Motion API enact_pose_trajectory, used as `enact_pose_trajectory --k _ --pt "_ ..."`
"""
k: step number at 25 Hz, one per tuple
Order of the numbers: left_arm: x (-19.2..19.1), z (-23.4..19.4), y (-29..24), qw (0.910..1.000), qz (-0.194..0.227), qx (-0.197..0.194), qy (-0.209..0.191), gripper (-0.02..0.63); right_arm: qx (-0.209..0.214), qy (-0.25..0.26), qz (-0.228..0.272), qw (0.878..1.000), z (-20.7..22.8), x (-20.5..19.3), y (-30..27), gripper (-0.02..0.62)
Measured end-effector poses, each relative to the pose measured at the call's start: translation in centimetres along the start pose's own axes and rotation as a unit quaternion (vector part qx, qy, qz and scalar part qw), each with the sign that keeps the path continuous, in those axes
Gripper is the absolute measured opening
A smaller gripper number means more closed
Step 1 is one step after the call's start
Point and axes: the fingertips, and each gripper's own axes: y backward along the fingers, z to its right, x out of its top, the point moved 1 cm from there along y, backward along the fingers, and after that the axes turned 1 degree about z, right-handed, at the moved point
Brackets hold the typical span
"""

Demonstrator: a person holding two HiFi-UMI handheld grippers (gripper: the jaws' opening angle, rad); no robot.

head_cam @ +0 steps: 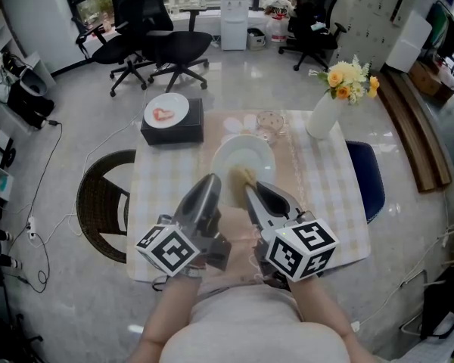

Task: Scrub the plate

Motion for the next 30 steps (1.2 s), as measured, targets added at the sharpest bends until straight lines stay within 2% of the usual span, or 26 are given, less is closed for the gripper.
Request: enact_pose_trajectory --k 13,22,25,30 --pt "0.1 -0.1 0.2 1.0 0.001 -0.003 0.0 0.02 -0.067 0.035 0.004 0.997 3.7 0.5 0.9 0.048" --pt "0.1 -0.2 0.1 1.0 0.004 0.001 0.005 0.02 -0.115 0.038 0.022 0.992 6.3 1.8 2.1 0.048" --pt "0.1 -0.2 0.1 0.9999 0.008 0.001 0.012 0.02 -0.11 0.017 0.041 0.993 5.9 2.5 2.6 0.049" --pt "0.1 -0.4 0.2 0.9999 0.009 0.007 0.008 0.02 -0.053 -0.036 0.047 0.997 3.0 2.4 2.1 0.048"
